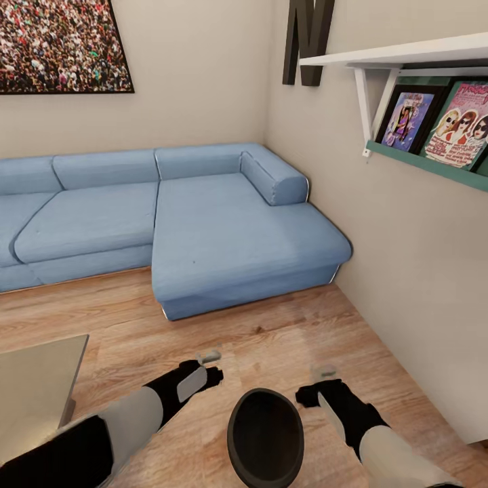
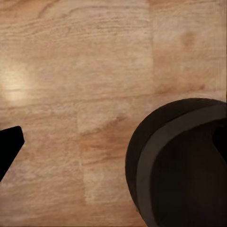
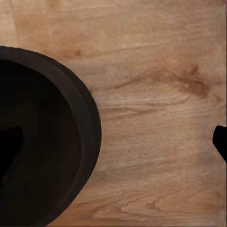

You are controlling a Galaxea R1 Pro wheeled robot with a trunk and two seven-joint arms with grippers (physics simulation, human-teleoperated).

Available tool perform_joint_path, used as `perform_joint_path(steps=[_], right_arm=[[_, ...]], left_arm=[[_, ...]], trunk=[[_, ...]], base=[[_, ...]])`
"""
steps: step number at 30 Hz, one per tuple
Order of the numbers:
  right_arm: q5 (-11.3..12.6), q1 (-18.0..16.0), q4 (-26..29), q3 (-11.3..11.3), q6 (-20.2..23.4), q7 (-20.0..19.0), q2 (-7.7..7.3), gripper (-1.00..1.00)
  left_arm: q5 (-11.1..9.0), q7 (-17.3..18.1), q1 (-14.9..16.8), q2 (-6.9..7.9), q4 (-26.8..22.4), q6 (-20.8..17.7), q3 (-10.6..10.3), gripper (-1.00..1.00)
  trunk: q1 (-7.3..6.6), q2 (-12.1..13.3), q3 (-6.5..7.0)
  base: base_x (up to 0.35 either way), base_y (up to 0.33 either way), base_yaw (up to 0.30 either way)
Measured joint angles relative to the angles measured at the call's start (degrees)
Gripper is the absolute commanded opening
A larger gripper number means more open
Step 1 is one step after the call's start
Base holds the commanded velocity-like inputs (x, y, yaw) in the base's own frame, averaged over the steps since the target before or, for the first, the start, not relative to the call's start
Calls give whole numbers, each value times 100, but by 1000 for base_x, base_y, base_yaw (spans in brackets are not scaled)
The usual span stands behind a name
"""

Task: Place each of the two pumpkins and all three candles from the living room inside a cabinet in the living room (use any cabinet), then make sure every cabinet is closed, and position the cauldron so it is next to a table in the living room.

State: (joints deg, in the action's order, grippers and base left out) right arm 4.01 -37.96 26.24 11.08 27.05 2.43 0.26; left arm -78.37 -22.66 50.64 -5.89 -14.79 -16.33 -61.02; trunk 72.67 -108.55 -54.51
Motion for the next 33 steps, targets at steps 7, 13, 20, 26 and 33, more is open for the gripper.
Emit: perform_joint_path(steps=[7, 13, 20, 26, 33], right_arm=[[3, -491, 70, -778, 264, 164, -3, 100], [-10, -573, 119, -924, 311, 320, 4, 100], [-17, -581, 152, -924, 558, 320, -17, 100], [-14, -581, 147, -924, 572, 320, 3, 100], [2, -581, 125, -924, 573, 320, 11, 100]], left_arm=[[-8, -879, 427, -8, -792, 36, 22, 100], [30, -958, 477, -1, -1227, 38, 4, 100], [-6, -913, 474, 52, -1242, 15, 9, 100], [-11, -918, 473, 55, -1243, 16, 11, 100], [-19, -932, 473, 53, -1271, 36, 11, 100]], trunk=[[0, 0, -1], [0, 0, -2], [0, 0, -2], [0, 0, -2], [0, 0, -2]], base=[[0, 0, 0], [0, -2, 0], [0, -235, 0], [0, -298, 156], [-23, -232, 280]])
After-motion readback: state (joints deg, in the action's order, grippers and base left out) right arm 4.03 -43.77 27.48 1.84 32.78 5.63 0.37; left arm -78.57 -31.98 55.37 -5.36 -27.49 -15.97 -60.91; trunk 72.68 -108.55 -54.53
